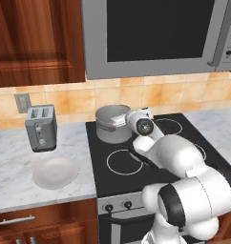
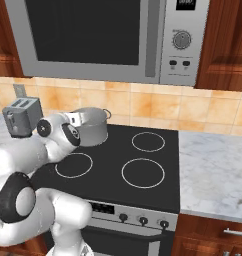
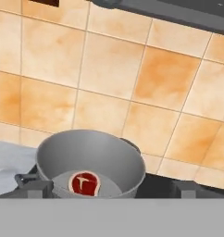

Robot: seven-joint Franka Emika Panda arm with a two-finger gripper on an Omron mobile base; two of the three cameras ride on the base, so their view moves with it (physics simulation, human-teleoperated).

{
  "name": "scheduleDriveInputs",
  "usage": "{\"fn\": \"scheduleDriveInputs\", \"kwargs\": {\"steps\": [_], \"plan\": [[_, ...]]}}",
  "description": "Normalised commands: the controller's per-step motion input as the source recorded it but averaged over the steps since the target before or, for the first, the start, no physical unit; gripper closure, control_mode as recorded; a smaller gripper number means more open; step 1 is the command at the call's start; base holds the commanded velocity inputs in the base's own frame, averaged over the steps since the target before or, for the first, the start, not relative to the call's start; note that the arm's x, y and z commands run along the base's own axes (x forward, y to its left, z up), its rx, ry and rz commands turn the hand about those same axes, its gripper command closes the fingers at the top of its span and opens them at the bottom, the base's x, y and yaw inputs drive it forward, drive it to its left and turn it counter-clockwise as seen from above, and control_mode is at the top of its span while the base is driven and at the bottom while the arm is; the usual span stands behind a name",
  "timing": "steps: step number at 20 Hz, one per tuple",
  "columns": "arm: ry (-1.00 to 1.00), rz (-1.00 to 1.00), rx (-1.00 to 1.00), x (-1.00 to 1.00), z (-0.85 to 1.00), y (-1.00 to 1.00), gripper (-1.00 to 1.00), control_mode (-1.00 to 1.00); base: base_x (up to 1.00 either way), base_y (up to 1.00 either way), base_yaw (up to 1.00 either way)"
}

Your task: Retrieve the frozen meat and place it in the pot on a burner. Then turn the burner on.

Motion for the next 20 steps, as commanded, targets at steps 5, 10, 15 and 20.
{"fn": "scheduleDriveInputs", "kwargs": {"steps": [5,10,15,20], "plan": [[-0.06,0.0,0.05,-0.87,0.88,0.0,-1.0,-1.0,0.0,0.0,0.0],[-0.02,0.0,0.04,-0.84,1.0,0.0,-1.0,-1.0,0.0,0.0,0.0],[0.13,0.0,0.04,-0.36,0.46,0.02,-1.0,-1.0,0.0,0.0,0.0],[0.29,-0.04,0.0,-0.02,-0.01,0.0,-1.0,-1.0,0.0,0.0,0.0]]}}
